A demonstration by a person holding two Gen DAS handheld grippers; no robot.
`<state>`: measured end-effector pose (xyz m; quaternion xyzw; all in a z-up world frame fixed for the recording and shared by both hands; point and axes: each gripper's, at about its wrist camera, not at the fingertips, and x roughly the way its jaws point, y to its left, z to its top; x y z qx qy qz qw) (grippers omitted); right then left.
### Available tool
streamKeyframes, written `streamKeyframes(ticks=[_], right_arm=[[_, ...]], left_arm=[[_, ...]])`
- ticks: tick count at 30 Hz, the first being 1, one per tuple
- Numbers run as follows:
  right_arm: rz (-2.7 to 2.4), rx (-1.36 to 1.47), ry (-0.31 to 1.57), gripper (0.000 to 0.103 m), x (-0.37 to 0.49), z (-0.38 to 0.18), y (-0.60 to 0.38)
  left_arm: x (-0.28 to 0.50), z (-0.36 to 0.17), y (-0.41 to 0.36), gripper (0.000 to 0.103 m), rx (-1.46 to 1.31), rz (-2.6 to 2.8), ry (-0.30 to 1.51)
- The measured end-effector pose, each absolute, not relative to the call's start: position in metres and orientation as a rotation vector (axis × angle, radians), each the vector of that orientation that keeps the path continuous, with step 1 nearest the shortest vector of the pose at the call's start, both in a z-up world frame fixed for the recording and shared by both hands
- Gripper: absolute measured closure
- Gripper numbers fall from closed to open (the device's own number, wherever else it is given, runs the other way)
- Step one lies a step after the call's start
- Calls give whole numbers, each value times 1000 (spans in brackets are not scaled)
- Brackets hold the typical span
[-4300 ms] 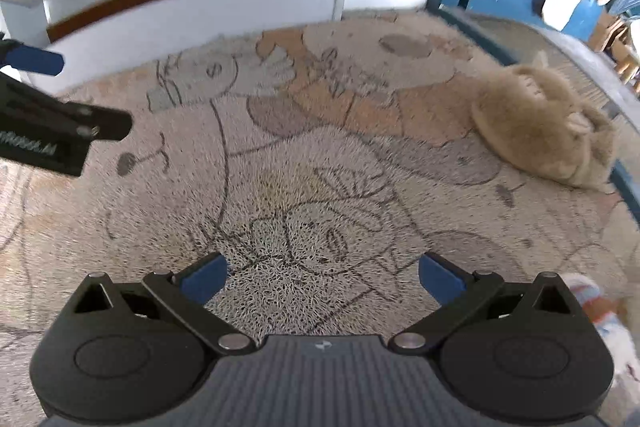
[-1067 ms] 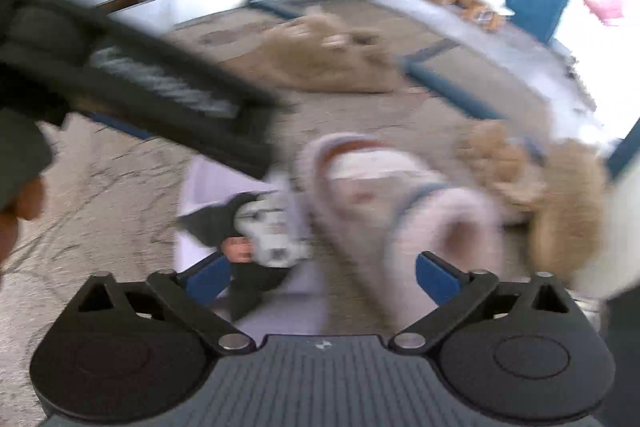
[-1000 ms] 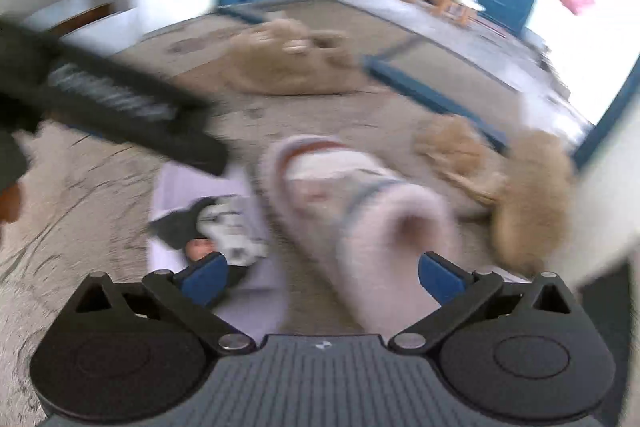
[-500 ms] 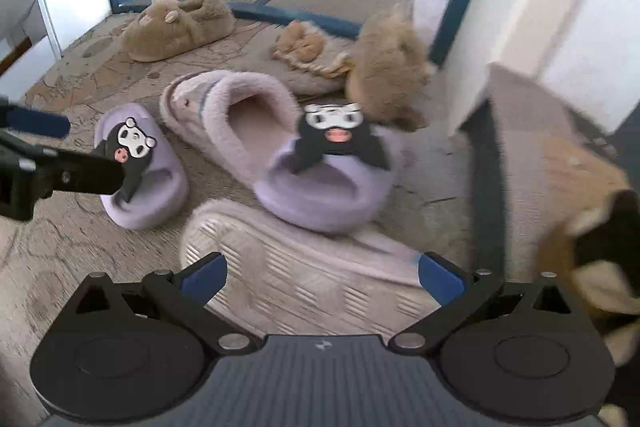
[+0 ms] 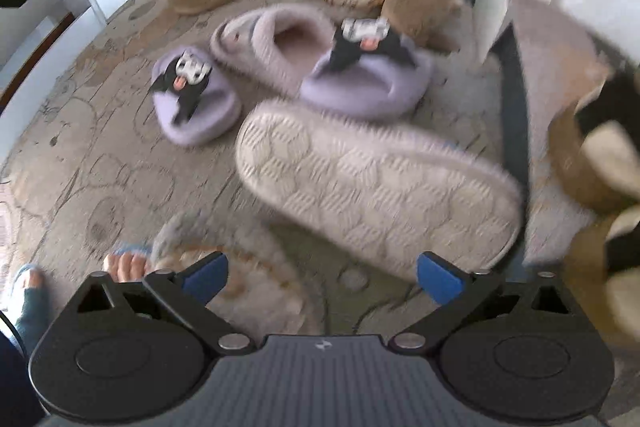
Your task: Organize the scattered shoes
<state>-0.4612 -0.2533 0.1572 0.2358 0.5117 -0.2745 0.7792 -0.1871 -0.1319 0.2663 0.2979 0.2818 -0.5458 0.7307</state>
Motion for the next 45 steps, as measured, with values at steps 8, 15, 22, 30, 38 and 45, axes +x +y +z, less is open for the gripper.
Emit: streamKeyframes(ticks=[8,15,22,30,38,45], right_arm=[[-479,505,1275,50,-459,110,-231],[-544,437,1185,69,-414,89,-236],[-532,275,1001,66,-328,125,-248],[-517,149,1019,53,-290,128,-238],[-590,295,1041,19,-343,131,-264],[-590,276,1026,18,-341,126,-259]], left_arm=[[-178,253,-114,0,678,-1169,640],[-163,214,-134,0,644,-1138,762],[-137,200,-132,0,562,-1080,841],[-111,197,-129,0,473,-1025,883],[-108,186,-133,0,451,-1034,913],[-131,167,-150,0,503,-1098,930]])
